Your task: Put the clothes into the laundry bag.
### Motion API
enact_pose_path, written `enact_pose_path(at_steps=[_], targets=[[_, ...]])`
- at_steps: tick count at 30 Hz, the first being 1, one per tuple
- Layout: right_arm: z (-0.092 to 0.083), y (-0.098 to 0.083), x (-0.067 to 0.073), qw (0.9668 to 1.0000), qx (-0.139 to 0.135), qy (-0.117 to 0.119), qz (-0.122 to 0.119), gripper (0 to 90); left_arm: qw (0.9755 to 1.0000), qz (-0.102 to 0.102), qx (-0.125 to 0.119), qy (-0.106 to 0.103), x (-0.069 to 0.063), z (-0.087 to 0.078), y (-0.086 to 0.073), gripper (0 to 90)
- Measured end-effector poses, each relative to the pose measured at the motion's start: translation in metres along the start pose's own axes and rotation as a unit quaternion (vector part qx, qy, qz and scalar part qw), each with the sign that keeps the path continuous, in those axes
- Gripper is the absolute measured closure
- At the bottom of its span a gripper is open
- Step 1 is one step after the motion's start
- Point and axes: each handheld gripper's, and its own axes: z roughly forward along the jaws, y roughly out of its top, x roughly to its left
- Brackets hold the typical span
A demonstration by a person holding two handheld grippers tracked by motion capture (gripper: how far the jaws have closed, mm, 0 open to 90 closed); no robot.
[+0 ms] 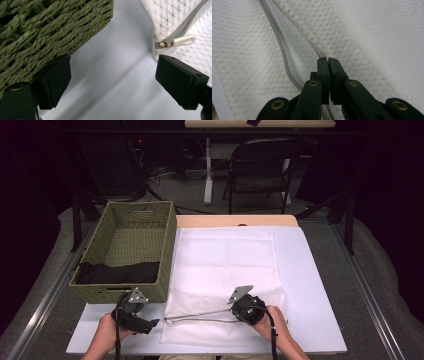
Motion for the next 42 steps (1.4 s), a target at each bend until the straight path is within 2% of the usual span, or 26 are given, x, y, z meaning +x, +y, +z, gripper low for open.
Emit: enact_pose_path(at_steps=[2,6,10,13,14,17,19,21,23,24,25,28,37,42], targets=[[-0.002,0.001,0.0,1.0,-0.005,-0.006,-0.003,88.0,1.0,0.001,-0.001,0.003,-0.001,-0.001,0.0,13.2],[-0.007,0.003,-0.001,0.9998,-0.012,-0.014,-0.001,88.1,0.9998,0.004,-0.009,-0.014,-0.002,-0.002,0.0,12.8],[-0.01,0.004,-0.002,0.9996,-0.02,-0.016,0.005,88.1,0.9984,0.001,-0.009,-0.056,0.002,-0.001,-0.001,11.7],[-0.01,0.004,-0.002,0.9996,-0.02,-0.015,0.012,88.1,0.9983,0.011,-0.013,-0.055,0.001,-0.002,0.0,10.6],[-0.01,0.005,-0.003,0.9996,-0.022,-0.016,0.005,88.1,0.9983,0.016,-0.011,-0.054,0.001,-0.002,0.0,10.3],[-0.013,0.006,-0.004,0.9994,-0.028,-0.018,0.009,88.2,0.9992,0.015,0.004,-0.037,0.001,-0.003,0.001,10.2],[-0.014,0.006,-0.006,0.9993,-0.032,-0.015,0.011,88.1,0.9991,0.012,0.0,-0.04,0.002,-0.005,0.001,10.0],[-0.014,0.005,-0.006,0.9993,-0.031,-0.014,0.013,88.2,0.999,0.021,-0.002,-0.038,0.001,-0.009,0.001,9.8],[-0.013,0.005,-0.007,0.9994,-0.031,-0.015,0.01,88.1,0.9984,0.039,0.001,-0.04,-0.003,-0.013,0.002,9.5],[-0.014,0.005,-0.007,0.9994,-0.031,-0.015,0.009,88.1,0.9984,0.039,0.001,-0.04,-0.003,-0.013,0.002,9.5],[-0.014,0.005,-0.007,0.9994,-0.031,-0.015,0.008,88.1,0.9972,0.057,-0.001,-0.049,-0.007,-0.017,0.004,9.6],[-0.013,0.005,-0.007,0.9994,-0.03,-0.012,0.012,88.2,0.9953,0.074,-0.004,-0.063,-0.011,-0.021,0.007,8.5],[-0.013,0.004,-0.008,0.9994,-0.031,-0.012,0.01,88.2,0.9923,0.102,-0.014,-0.069,-0.016,-0.027,0.009,0.6],[-0.015,0.005,-0.009,0.9993,-0.032,-0.012,0.013,88.2,0.9919,0.104,-0.02,-0.07,-0.014,-0.037,0.014,0.0]])
